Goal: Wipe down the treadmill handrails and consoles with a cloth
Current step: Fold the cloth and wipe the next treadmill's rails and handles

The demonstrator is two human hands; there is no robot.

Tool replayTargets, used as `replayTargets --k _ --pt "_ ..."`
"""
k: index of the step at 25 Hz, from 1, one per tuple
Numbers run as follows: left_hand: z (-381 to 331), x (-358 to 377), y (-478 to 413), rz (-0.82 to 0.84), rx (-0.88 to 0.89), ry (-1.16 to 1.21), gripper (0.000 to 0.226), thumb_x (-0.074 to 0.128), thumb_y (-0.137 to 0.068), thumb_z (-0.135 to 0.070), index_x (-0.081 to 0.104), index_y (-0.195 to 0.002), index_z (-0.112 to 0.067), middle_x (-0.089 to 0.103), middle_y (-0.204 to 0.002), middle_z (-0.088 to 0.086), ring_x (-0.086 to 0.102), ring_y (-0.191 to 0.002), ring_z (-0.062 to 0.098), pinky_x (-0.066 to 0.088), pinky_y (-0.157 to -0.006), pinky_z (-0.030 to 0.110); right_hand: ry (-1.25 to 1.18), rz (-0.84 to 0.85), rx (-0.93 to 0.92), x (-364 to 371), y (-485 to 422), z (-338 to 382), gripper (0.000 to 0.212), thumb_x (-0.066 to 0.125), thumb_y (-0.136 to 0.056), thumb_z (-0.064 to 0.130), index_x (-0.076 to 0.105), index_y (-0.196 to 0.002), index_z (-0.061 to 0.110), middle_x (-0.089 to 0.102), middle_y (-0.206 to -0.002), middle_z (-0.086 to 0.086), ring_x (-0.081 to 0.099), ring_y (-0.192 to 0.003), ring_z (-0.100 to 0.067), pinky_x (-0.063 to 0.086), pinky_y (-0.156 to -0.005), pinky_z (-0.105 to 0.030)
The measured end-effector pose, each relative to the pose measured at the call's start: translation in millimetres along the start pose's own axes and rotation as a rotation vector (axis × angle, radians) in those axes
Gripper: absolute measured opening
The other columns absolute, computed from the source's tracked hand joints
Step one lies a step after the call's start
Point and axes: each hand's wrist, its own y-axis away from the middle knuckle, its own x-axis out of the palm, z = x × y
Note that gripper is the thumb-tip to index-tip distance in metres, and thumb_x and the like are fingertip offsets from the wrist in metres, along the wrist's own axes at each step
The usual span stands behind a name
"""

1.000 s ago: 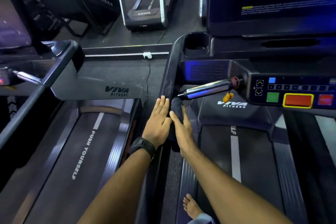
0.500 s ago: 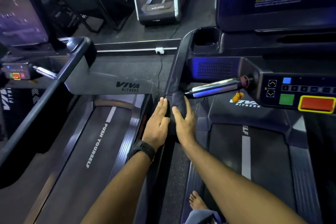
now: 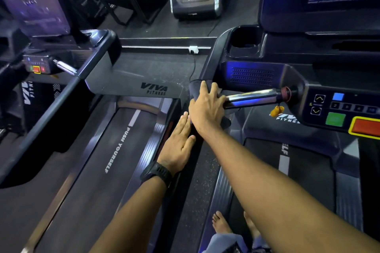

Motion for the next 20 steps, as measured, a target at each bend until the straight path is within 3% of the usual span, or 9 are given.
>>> replayTargets --k 3,6,10,15,18,20 --pt "-1.8 -1.5 7.7 -0.029 -0.024 0.035 0.066 0.024 -0.095 -0.043 0.022 -0.156 -0.019 0.008 -0.163 -0.005 0.0 -0.15 -0.001 0.007 -0.123 0.023 -0.067 0.016 -0.072 3.2 31.1 -12.5 0.062 0.056 -0.096 0.037 0.034 -0.152 0.029 0.022 -0.16 0.001 0.044 -0.124 -0.035 0.047 -0.089 -0.044" --pt "-4.5 0.3 14.6 -0.038 -0.024 0.028 0.064 0.031 -0.095 -0.035 0.022 -0.156 -0.016 0.01 -0.164 -0.002 0.003 -0.15 0.002 0.008 -0.123 0.025 -0.234 -0.042 -0.112 12.5 43.9 -31.8 0.059 0.064 -0.09 0.033 0.046 -0.147 0.027 0.038 -0.152 0.001 0.051 -0.12 -0.03 0.045 -0.094 -0.041" --pt "-7.3 0.4 24.4 -0.02 -0.031 0.011 0.064 0.033 -0.096 -0.029 0.02 -0.156 -0.011 0.006 -0.164 -0.001 0.002 -0.151 0.006 0.002 -0.122 0.019 -0.708 0.002 0.178 45.2 77.6 -64.1 0.051 0.063 -0.09 0.023 0.056 -0.14 0.017 0.06 -0.13 -0.007 0.057 -0.12 -0.028 0.044 -0.096 -0.034" --pt "-6.1 0.2 32.0 0.012 -0.014 -0.024 0.064 0.031 -0.096 -0.027 0.015 -0.157 -0.012 0.001 -0.164 -0.002 -0.003 -0.152 0.008 -0.004 -0.119 0.015 -0.948 0.005 0.364 37.9 67.2 -45.6 0.052 0.053 -0.101 0.039 0.045 -0.15 0.02 0.048 -0.15 -0.002 0.045 -0.136 -0.019 0.028 -0.094 -0.016" --pt "-7.7 0.7 33.7 0.009 -0.014 -0.039 0.065 0.029 -0.096 -0.028 0.015 -0.157 -0.012 0.0 -0.163 -0.003 -0.003 -0.152 0.008 -0.003 -0.12 0.017 -0.974 0.031 0.414 46.8 82.6 -48.8 0.05 0.054 -0.1 0.039 0.048 -0.147 0.021 0.053 -0.147 -0.006 0.049 -0.133 -0.022 0.035 -0.101 -0.025" --pt "-6.2 0.6 34.3 0.008 -0.017 -0.028 0.064 0.028 -0.096 -0.029 0.016 -0.156 -0.011 0.001 -0.164 -0.001 -0.003 -0.152 0.008 -0.001 -0.122 0.021 -0.907 -0.02 0.263 46.7 93.8 -44.6 0.053 0.059 -0.098 0.035 0.046 -0.148 0.023 0.051 -0.147 -0.002 0.047 -0.135 -0.017 0.036 -0.109 -0.028"
